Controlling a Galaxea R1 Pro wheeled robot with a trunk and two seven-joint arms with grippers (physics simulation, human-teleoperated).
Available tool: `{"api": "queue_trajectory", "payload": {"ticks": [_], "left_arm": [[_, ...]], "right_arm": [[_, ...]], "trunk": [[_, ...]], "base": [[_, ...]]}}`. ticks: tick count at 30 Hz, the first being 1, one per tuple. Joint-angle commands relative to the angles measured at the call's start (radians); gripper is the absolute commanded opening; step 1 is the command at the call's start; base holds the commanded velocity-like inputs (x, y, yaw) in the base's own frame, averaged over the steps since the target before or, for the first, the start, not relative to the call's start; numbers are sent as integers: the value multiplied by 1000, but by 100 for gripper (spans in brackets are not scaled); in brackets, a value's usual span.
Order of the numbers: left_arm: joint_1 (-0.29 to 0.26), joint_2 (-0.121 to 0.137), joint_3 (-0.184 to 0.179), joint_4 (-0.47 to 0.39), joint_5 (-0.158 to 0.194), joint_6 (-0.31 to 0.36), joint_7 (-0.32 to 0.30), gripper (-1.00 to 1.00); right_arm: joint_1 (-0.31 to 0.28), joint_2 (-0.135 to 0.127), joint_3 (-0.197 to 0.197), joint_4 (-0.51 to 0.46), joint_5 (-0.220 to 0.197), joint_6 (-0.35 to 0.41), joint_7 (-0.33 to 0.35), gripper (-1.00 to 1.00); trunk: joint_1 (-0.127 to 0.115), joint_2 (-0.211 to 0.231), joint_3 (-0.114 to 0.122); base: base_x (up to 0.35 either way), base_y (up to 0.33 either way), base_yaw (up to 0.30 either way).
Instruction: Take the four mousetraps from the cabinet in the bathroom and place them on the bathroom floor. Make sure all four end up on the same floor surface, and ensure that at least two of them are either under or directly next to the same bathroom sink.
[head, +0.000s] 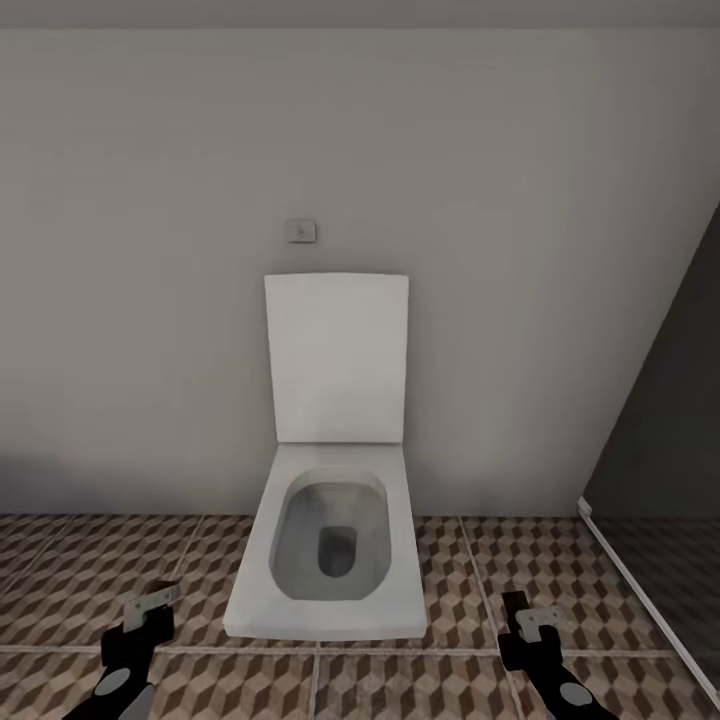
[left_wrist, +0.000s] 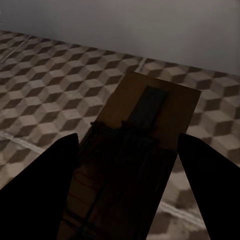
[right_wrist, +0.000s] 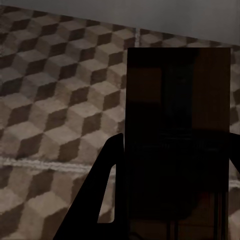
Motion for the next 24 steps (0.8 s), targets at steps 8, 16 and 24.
{"api": "queue_trajectory", "payload": {"ticks": [8, 16, 24], "left_arm": [[-1, 17, 55, -1, 8, -4, 9, -100], [-1, 30, 87, 0, 8, -3, 9, -100], [-1, 30, 89, 0, 8, -7, 9, -100]], "right_arm": [[-1, -1, 5, 0, -11, -7, -7, -100], [-1, -1, 8, 0, -10, -8, -14, -100], [-1, -1, 9, 0, -10, -8, -14, -100]], "trunk": [[2, -2, -20], [6, -3, -51], [9, -5, -82]], "base": [[0, 0, 0], [0, 0, 0], [0, 0, 0]]}}
